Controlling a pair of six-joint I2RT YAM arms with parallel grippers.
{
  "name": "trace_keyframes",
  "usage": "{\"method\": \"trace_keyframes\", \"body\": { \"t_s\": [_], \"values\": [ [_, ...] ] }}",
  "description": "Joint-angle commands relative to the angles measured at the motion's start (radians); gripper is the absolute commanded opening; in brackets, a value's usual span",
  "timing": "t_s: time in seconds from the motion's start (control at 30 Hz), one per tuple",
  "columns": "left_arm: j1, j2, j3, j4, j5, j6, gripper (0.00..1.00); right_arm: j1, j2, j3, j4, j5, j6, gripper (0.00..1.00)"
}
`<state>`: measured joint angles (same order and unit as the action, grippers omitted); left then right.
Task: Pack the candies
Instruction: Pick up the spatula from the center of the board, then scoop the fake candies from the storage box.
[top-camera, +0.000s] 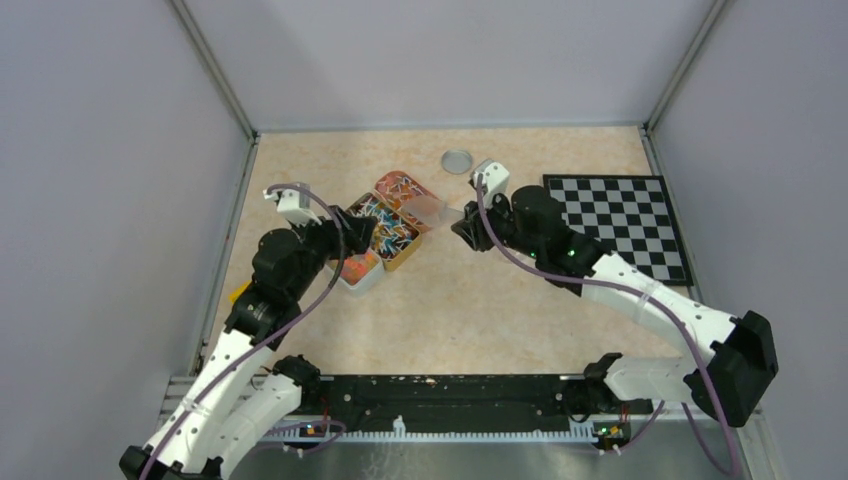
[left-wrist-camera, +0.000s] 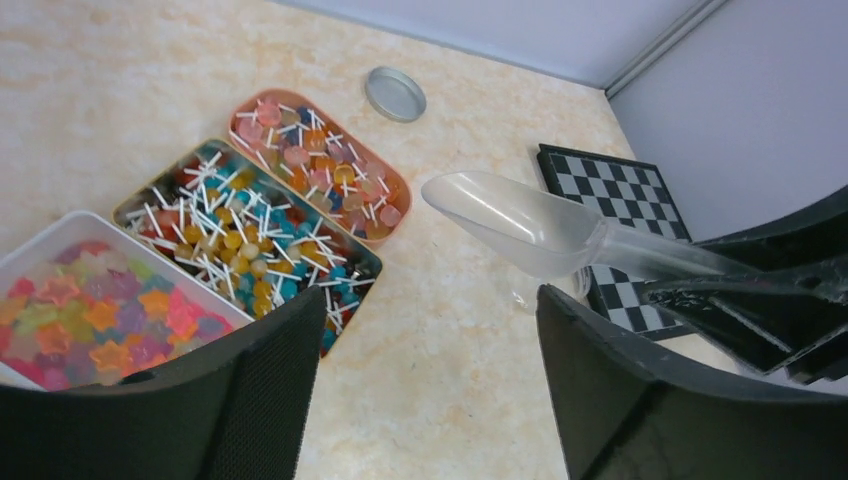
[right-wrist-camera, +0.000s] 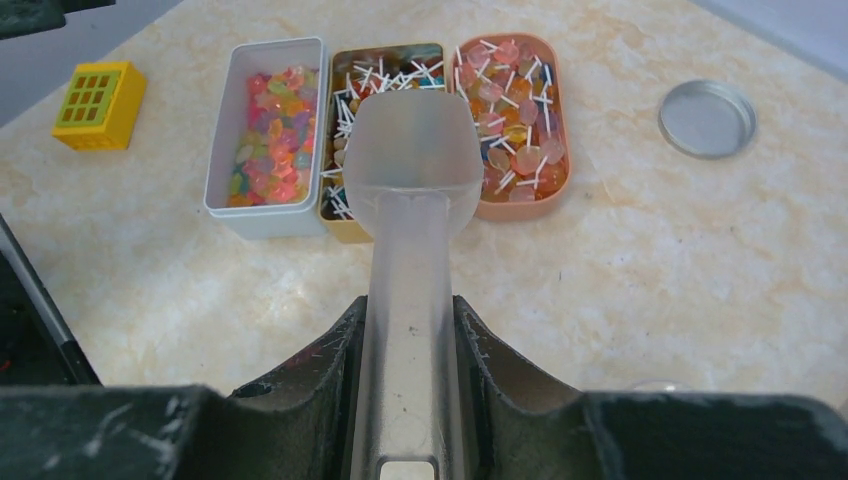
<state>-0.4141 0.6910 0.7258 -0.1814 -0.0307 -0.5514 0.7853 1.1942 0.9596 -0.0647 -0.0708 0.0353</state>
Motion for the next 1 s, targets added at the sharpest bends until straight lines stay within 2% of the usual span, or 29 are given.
{"method": "trace_keyframes", "body": {
  "t_s": [0.0,0.03,0.1,0.23,0.37,0.47,0.6,0.67,0.73,0.87,0.97],
  "values": [
    [-0.002,-0.017,-0.028,0.108,0.026,0.097,0.92,-0.01,-0.012,0.089,-0.116,0.042,0.142,0.0],
    [-0.002,-0.007,-0.027,0.101,0.026,0.105,0.98,-0.01,-0.008,0.104,-0.136,0.052,0.154,0.0],
    [0.0,0.018,-0.027,0.109,0.08,0.141,0.99,-0.01,0.012,0.143,-0.186,0.038,0.158,0.0],
    [-0.001,0.057,-0.009,0.133,0.229,0.164,0.99,-0.009,0.036,0.205,-0.261,-0.085,0.144,0.0],
    [-0.001,0.061,-0.001,0.165,0.288,0.184,0.91,-0.01,0.031,0.195,-0.257,-0.168,0.137,0.0],
    [-0.002,0.059,-0.003,0.167,0.266,0.164,0.85,-0.019,0.031,0.191,-0.264,-0.181,0.141,0.0],
    [-0.002,0.077,0.014,0.124,0.246,0.078,0.84,-0.026,0.025,0.186,-0.246,-0.222,0.172,0.0],
    [-0.002,0.104,0.043,0.075,0.223,0.07,0.89,-0.026,0.022,0.186,-0.239,-0.195,0.182,0.0],
    [-0.001,0.136,0.082,0.012,0.139,0.076,0.98,-0.025,0.03,0.195,-0.242,-0.163,0.183,0.0],
    [0.019,0.196,0.116,-0.046,-0.076,0.072,0.99,-0.025,0.071,0.255,-0.28,-0.121,0.183,0.0],
    [0.117,0.263,0.158,-0.069,-0.104,0.039,0.99,-0.025,0.1,0.291,-0.29,-0.099,0.178,0.0]
  ]
}}
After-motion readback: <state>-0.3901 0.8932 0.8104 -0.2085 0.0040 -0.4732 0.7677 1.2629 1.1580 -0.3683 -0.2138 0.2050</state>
